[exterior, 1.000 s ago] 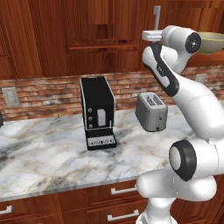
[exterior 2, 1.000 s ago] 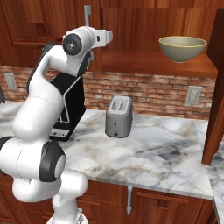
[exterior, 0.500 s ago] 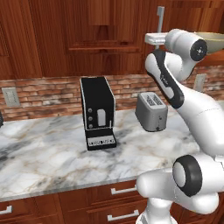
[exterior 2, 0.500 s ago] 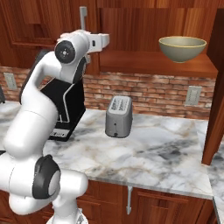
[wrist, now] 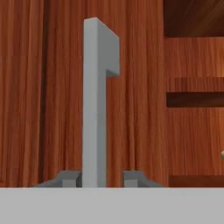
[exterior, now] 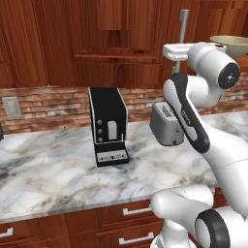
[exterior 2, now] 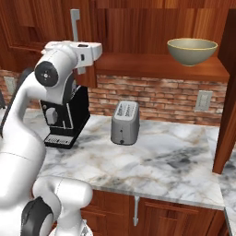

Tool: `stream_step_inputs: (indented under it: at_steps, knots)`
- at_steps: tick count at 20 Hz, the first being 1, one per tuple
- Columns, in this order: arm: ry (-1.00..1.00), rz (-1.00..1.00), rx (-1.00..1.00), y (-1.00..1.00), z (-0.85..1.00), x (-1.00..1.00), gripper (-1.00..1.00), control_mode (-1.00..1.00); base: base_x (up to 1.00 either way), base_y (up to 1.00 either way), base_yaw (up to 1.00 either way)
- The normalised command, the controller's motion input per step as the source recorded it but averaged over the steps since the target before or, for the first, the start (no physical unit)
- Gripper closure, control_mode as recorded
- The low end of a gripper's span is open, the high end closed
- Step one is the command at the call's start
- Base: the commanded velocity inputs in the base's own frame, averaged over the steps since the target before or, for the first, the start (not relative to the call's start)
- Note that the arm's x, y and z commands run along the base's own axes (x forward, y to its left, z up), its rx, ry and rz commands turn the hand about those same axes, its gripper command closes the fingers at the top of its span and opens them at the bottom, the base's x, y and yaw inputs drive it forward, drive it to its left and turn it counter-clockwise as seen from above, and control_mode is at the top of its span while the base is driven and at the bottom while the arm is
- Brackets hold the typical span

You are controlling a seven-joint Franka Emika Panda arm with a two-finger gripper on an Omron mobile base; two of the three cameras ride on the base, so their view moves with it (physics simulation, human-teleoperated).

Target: Move the bowls from the cabinet to the plates on the dining table.

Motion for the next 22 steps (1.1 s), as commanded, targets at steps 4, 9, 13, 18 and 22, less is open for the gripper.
stream_step_inputs:
  at_steps: [4, 9, 13, 18, 22]
  knots:
    - [-0.02, 0.0, 0.0, 0.38, -0.1, -0.65, 1.0, -1.0, 0.0, 0.0, 0.0]
    - [0.0, 0.0, 0.01, 0.48, -0.09, -0.58, -1.0, -1.0, 0.0, 0.0, 0.0]
    - [-0.03, 0.0, 0.06, 0.18, 0.0, -0.85, -1.0, -1.0, 0.0, 0.0, 0.0]
    - [-0.04, 0.0, 0.18, -0.05, 0.15, -0.87, -1.0, -1.0, 0.0, 0.0, 0.0]
    - [0.0, 0.0, 0.36, -0.22, 0.35, -0.71, -1.0, -1.0, 0.0, 0.0, 0.0]
